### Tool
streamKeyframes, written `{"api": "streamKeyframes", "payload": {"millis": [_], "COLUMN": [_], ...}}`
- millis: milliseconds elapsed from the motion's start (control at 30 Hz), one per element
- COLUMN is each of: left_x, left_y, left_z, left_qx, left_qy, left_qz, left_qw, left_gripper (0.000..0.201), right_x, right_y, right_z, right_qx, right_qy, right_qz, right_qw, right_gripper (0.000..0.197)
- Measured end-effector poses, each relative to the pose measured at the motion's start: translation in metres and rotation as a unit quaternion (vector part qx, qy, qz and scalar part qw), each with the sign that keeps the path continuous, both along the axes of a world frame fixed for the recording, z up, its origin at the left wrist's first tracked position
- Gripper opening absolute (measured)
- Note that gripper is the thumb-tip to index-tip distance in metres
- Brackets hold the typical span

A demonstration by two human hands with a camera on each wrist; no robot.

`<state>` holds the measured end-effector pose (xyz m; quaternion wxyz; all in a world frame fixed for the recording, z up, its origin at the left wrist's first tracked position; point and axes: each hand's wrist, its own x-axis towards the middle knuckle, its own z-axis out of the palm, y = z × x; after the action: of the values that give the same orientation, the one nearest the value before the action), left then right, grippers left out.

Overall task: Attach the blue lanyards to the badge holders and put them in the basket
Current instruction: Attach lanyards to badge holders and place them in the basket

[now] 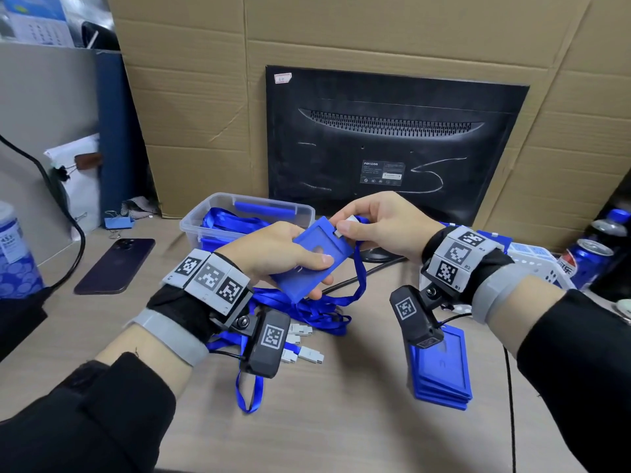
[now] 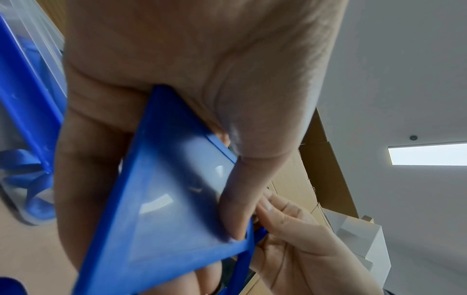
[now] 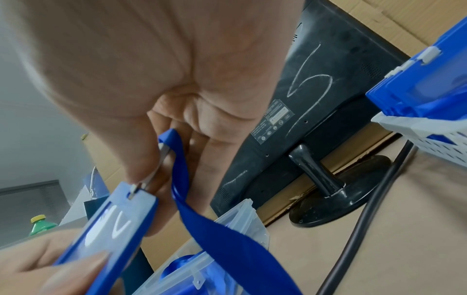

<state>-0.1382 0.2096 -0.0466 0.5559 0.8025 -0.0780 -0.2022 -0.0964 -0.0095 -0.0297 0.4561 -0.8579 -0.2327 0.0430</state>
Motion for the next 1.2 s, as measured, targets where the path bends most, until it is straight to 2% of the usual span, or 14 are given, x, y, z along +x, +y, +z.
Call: {"api": "streamKeyframes", "payload": {"millis": [133, 233, 300, 400, 467, 533, 633, 733, 867, 933, 1000, 1133, 1167, 1200], "left_x": [-0.003, -0.010, -0.012, -0.008, -0.002, 0.003, 0.009, 0.008, 0.004, 0.000, -0.004, -0.007, -0.006, -0.004], "left_y": [0.004, 0.004, 0.003, 0.003, 0.002, 0.003, 0.007, 0.010, 0.011, 0.010, 0.010, 0.006, 0.003, 0.002], "left_z": [0.004, 0.011, 0.015, 0.020, 0.020, 0.018, 0.012, 0.005, 0.007, 0.011, 0.014, 0.020, 0.021, 0.022], "left_qx": [-0.021, -0.054, -0.099, -0.168, -0.174, -0.111, 0.038, 0.148, 0.229, 0.202, 0.117, -0.054, -0.084, -0.107], "left_qy": [-0.037, -0.062, -0.085, -0.117, -0.142, -0.183, -0.208, -0.160, -0.133, -0.119, -0.094, -0.072, -0.080, -0.094], "left_qz": [-0.040, -0.056, -0.032, 0.046, 0.107, 0.157, 0.159, 0.080, -0.032, -0.074, -0.077, 0.003, 0.032, 0.061], "left_qw": [0.998, 0.995, 0.991, 0.978, 0.969, 0.964, 0.964, 0.973, 0.964, 0.969, 0.986, 0.996, 0.993, 0.988], "left_gripper": [0.027, 0.025, 0.024, 0.026, 0.026, 0.021, 0.011, 0.008, 0.009, 0.006, 0.012, 0.022, 0.017, 0.014], "right_x": [0.002, 0.004, 0.006, 0.004, 0.001, -0.004, -0.007, -0.006, -0.003, 0.000, 0.006, 0.008, 0.005, 0.000], "right_y": [-0.002, -0.006, -0.007, -0.005, 0.001, 0.008, 0.018, 0.022, 0.023, 0.018, 0.012, 0.004, 0.004, 0.004], "right_z": [-0.001, -0.005, -0.010, -0.011, -0.006, 0.001, 0.014, 0.022, 0.023, 0.017, 0.007, -0.006, -0.006, -0.004], "right_qx": [0.067, 0.053, 0.017, -0.032, -0.067, -0.112, -0.169, -0.177, -0.192, -0.163, -0.129, -0.129, -0.145, -0.164], "right_qy": [0.042, 0.054, 0.050, 0.072, 0.100, 0.086, -0.024, -0.107, -0.157, -0.138, -0.115, -0.069, -0.059, -0.049], "right_qz": [-0.016, -0.013, -0.008, 0.022, 0.065, 0.088, 0.079, 0.052, 0.025, 0.004, -0.013, 0.000, 0.009, 0.028], "right_qw": [0.997, 0.997, 0.999, 0.997, 0.991, 0.986, 0.982, 0.977, 0.968, 0.977, 0.985, 0.989, 0.988, 0.985], "right_gripper": [0.022, 0.032, 0.039, 0.038, 0.038, 0.037, 0.034, 0.036, 0.034, 0.034, 0.027, 0.016, 0.017, 0.026]}}
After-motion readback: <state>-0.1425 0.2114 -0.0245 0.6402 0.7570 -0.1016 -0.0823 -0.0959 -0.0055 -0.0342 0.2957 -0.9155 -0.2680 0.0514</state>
